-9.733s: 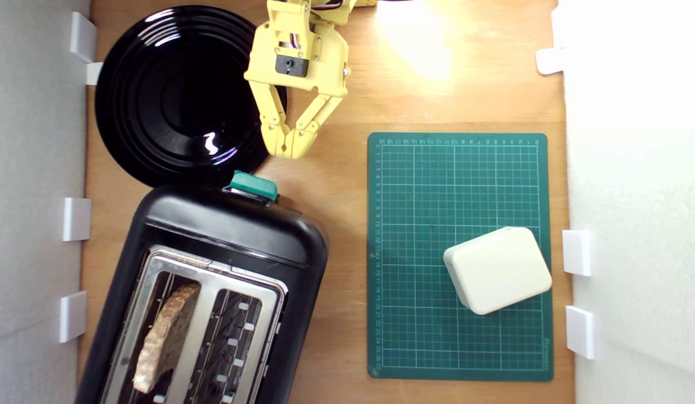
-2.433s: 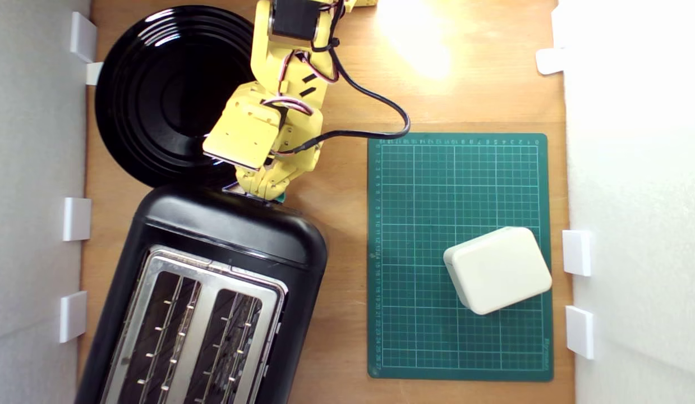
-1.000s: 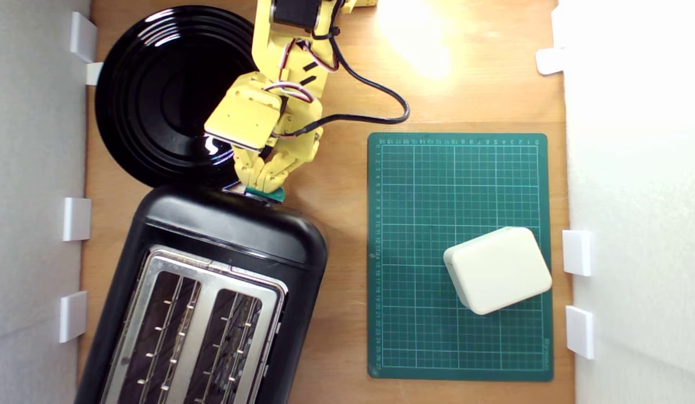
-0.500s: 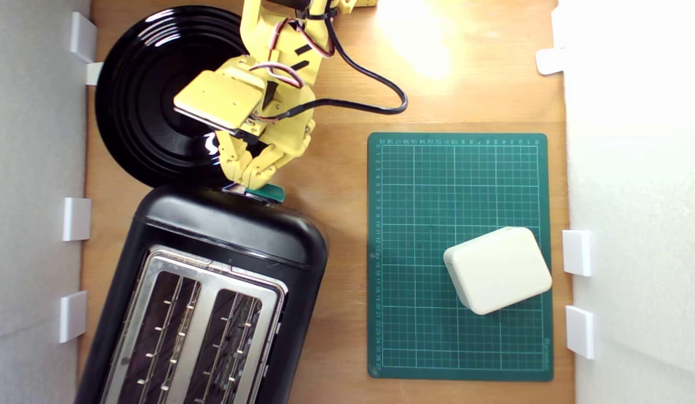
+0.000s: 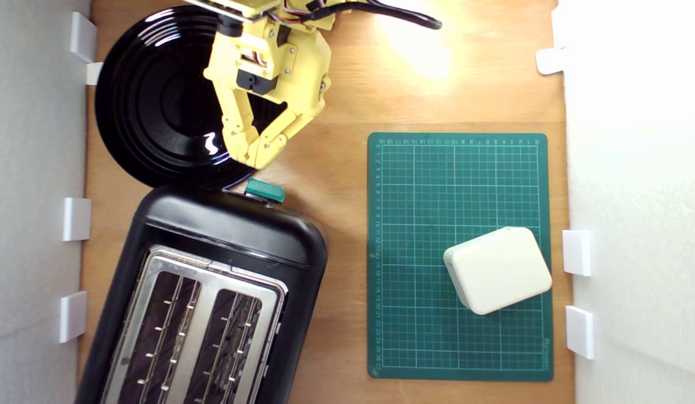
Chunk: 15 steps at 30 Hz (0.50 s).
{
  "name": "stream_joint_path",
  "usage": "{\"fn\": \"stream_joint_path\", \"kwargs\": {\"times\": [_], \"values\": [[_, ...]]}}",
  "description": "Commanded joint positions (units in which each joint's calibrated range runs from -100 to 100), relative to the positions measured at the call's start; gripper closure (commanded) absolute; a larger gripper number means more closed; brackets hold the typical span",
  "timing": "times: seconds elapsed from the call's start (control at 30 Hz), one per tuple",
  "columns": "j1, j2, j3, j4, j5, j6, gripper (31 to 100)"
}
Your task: Start toaster
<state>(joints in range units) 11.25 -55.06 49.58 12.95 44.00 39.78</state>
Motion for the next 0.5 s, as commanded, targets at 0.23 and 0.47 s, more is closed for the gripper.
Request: {"fn": "stream_joint_path", "kwargs": {"times": [0.23, 0.47], "values": [[0.3, -19.3, 19.7, -2.4, 0.6, 0.0, 98.9], [0.3, -29.7, 31.9, -2.2, 1.8, 0.0, 98.9]]}}
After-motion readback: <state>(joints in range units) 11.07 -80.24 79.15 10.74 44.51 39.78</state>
